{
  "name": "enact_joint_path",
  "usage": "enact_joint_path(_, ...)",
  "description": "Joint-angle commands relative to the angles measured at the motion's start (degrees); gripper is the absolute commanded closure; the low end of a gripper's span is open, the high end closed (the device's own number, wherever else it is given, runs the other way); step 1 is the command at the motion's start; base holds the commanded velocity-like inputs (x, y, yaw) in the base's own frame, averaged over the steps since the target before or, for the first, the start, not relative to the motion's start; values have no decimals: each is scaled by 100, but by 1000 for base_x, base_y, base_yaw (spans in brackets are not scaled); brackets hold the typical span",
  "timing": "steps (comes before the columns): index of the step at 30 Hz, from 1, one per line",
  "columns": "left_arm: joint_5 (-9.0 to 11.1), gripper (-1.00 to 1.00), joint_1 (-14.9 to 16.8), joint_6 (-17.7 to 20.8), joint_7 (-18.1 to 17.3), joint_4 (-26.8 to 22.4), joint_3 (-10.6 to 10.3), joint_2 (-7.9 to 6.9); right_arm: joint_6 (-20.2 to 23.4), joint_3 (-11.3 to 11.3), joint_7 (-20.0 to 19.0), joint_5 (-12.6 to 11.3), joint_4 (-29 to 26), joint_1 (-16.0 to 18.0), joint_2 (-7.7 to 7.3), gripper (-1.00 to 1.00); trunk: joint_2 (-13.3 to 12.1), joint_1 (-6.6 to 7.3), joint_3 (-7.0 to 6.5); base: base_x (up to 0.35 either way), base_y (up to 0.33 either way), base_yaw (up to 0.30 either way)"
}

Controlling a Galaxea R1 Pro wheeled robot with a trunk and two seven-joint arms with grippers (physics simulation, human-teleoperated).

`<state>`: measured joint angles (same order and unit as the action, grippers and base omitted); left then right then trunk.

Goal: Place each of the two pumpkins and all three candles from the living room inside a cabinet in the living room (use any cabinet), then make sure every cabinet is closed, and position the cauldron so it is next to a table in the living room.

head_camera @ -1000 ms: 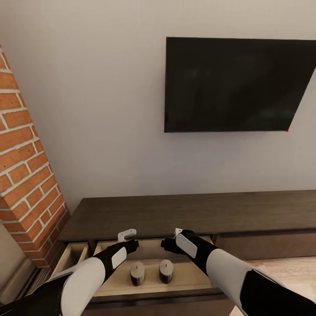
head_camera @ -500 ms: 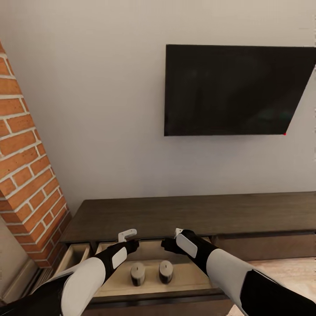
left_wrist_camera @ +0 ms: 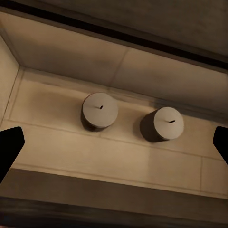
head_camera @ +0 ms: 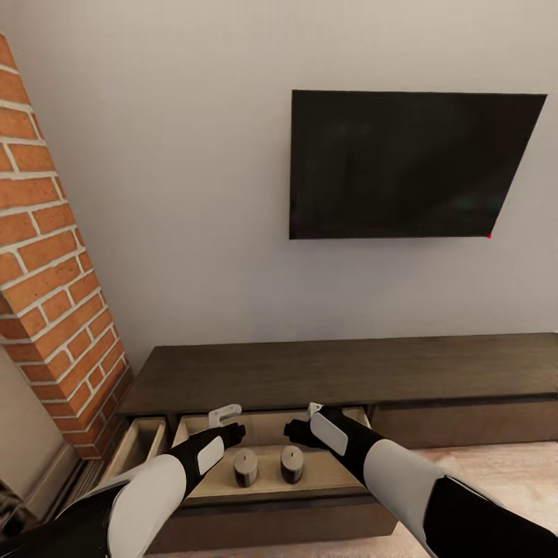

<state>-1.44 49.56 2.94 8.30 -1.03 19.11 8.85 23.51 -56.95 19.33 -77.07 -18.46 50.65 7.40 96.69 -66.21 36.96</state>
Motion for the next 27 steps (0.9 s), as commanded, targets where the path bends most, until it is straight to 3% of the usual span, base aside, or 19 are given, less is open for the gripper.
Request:
enact_joint_path(1,-15,-100,1,31,19,-11,22,3,8,-35,37,-39,-12,6,-2,-100,3,1,6,-11,0,0)
enact_joint_path(12,-19,-100,1,31,23,-11,20,3,0,-44,19,-50,-27,6,16,-100,3,1,6,-2,0,0)
enact_joint_path(16,-17,-100,1,31,19,-11,17,4,-4,-45,18,-51,-23,6,16,-100,-157,89,-66,-43,0,0)
enact_joint_path(27,-14,-100,1,31,27,-11,22,6,-2,-48,13,-55,-35,6,18,-100,-599,330,-264,-249,0,0)
